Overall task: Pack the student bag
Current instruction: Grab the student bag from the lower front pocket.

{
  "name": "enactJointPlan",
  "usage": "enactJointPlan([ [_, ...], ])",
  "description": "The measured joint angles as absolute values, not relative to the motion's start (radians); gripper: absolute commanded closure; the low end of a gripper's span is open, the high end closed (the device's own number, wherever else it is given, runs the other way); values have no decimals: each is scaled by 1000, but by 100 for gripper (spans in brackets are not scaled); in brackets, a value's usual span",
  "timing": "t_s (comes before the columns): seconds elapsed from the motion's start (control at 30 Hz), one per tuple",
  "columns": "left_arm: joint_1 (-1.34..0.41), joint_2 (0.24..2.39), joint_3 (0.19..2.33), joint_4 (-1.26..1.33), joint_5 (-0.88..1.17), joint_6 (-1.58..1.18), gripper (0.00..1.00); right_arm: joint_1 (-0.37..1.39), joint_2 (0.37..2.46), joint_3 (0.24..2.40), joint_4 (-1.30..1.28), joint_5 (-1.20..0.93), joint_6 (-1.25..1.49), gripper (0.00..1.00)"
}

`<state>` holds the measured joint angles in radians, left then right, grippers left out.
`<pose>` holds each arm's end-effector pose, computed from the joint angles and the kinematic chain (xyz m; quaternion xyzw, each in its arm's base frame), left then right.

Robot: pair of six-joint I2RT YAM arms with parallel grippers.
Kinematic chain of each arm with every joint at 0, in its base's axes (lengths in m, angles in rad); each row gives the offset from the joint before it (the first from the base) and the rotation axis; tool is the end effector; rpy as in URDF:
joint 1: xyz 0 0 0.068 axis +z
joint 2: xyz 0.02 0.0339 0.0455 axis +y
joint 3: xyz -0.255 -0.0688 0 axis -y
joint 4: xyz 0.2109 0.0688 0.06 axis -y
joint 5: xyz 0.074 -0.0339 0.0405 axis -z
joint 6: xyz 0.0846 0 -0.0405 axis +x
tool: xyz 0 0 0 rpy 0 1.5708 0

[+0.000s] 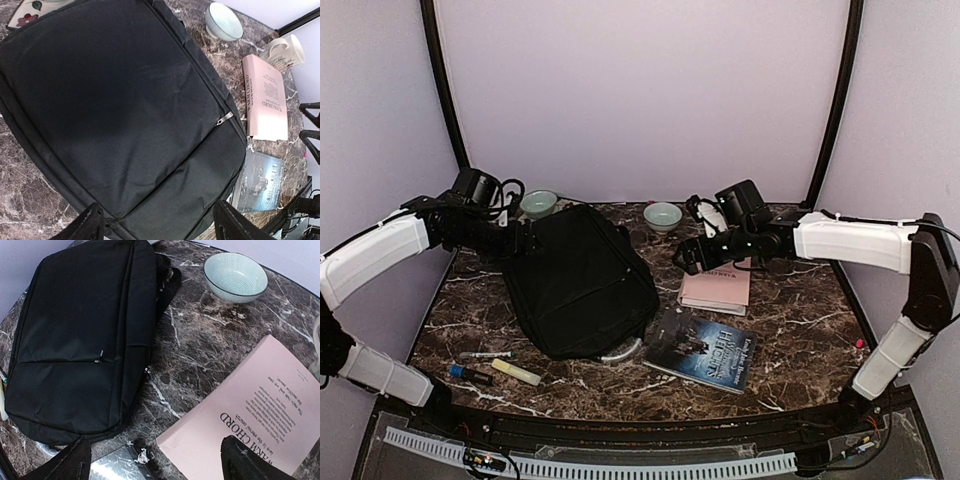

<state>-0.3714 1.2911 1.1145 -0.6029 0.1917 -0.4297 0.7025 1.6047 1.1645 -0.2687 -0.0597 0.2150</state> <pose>0.2546 -0.1164 0.2702 0.0101 0.9192 -0.2309 0.3188 0.2755 0.2399 0.2296 -0.2313 0.8783 0.2092 0.3624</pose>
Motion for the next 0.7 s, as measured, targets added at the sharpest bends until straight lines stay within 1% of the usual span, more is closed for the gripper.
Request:
enactJointPlan([
  [0.27,-420,1354,1163,-663,144,-430,24,773,1732,1287,-271,-48,114,11],
  [0.7,-425,1319,1164,-701,120,-431,25,807,1765,1297,-257,-57,61,12],
])
